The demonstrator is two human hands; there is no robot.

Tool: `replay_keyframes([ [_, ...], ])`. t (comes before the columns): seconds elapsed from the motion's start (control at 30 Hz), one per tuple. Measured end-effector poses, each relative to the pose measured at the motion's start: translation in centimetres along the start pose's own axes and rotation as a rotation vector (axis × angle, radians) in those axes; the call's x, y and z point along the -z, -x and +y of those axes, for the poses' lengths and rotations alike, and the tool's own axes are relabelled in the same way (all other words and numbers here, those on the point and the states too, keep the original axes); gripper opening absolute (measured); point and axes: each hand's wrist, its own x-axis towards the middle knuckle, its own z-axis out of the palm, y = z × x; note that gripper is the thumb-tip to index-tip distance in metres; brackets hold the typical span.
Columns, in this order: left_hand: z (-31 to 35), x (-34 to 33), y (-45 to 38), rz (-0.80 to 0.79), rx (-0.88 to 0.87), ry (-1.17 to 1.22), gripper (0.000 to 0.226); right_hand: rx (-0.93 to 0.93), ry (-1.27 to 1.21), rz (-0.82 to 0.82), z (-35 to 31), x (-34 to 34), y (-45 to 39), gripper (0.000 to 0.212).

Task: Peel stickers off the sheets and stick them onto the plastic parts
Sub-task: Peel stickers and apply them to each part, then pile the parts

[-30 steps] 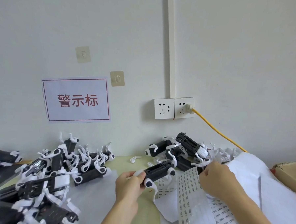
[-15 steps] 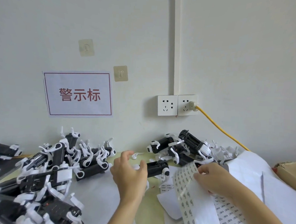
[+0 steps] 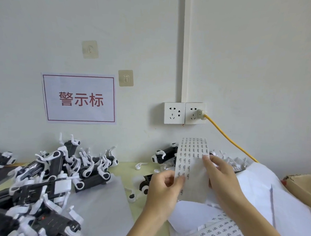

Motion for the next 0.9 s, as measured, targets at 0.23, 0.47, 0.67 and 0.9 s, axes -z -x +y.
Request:
replay_keyframes([
  [0.23, -0.3, 0.5, -0.5, 0.13, 0.052, 0.157, 0.019, -0.096, -0.035, -0.326, 0.9, -1.0, 0.5, 0.015],
  [0.47, -0.6, 0.6, -0.7, 0.107, 0.032, 0.115, 0.023, -0.109, -0.092, -0.307, 1.0, -1.5, 0.5, 0.009],
  [0.67, -0.8, 0.4, -0.5, 0.119, 0.004, 0.095, 0.02, -0.067, -0.117, -0.324, 1.3, -1.3, 0.4, 0.01],
  [0.9, -1.0, 0.4, -0.5, 0.245, -0.209, -0.109, 0.022, -0.03, -0.037, -0.266, 1.6, -1.6, 0.4, 0.008],
])
